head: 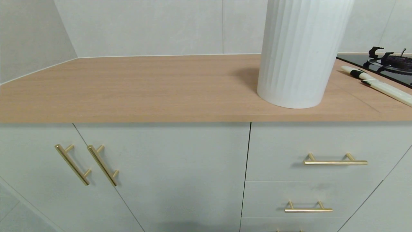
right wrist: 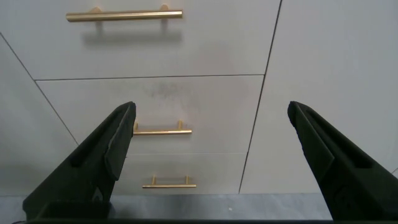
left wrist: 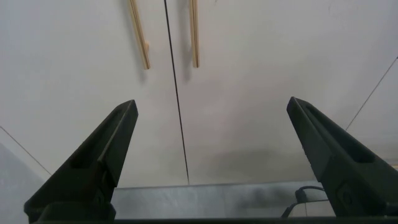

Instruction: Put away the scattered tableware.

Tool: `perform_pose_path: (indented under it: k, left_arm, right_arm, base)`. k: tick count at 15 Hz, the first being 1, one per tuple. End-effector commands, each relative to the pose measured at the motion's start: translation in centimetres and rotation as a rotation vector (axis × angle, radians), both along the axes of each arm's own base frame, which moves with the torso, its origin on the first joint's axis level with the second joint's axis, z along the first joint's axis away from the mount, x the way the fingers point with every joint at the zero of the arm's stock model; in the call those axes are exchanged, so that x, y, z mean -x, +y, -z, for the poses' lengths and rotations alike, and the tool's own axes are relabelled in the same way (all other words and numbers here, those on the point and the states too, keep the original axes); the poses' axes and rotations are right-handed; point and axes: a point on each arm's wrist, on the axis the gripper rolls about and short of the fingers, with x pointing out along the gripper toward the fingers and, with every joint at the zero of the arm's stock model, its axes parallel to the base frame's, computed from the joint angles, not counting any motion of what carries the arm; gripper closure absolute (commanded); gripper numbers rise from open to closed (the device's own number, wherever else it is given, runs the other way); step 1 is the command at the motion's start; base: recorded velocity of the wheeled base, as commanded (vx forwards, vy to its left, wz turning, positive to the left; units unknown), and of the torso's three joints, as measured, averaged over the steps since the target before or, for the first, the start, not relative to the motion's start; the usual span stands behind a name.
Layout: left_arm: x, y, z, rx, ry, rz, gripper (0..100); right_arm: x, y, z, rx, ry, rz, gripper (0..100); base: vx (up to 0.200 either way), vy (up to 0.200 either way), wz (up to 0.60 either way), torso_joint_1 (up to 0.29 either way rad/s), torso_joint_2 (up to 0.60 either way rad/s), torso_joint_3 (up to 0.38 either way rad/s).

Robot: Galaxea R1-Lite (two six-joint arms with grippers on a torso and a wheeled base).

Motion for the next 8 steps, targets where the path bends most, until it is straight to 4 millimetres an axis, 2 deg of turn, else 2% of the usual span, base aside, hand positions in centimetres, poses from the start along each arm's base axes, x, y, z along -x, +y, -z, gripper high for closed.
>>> perform_pose_path:
  k: [1,2,8]
  left_arm:
    - [0.0,0.0,0.0,0.0,0.0,0.0,0]
    - [0.0,0.0,0.0,0.0,0.0,0.0,0]
    - [0.0,0.0,0.0,0.0,0.0,0.0,0]
  right_arm:
    - [-0.01,0.0,-0.01,0.001,0.001,-0.001,0]
    - [-0.01,0.0,0.01,0.001,0.003,-0.002,0]
    - [-0.01,0.0,-0.01,0.001,0.001,-0.002,0]
  base:
    - [0.0,0.0,0.0,0.0,0.0,0.0]
    - [0.0,0.0,-0.6,0.002,0.0,0.002]
    - [0.0,0.0,0.0,0.0,0.0,0.0]
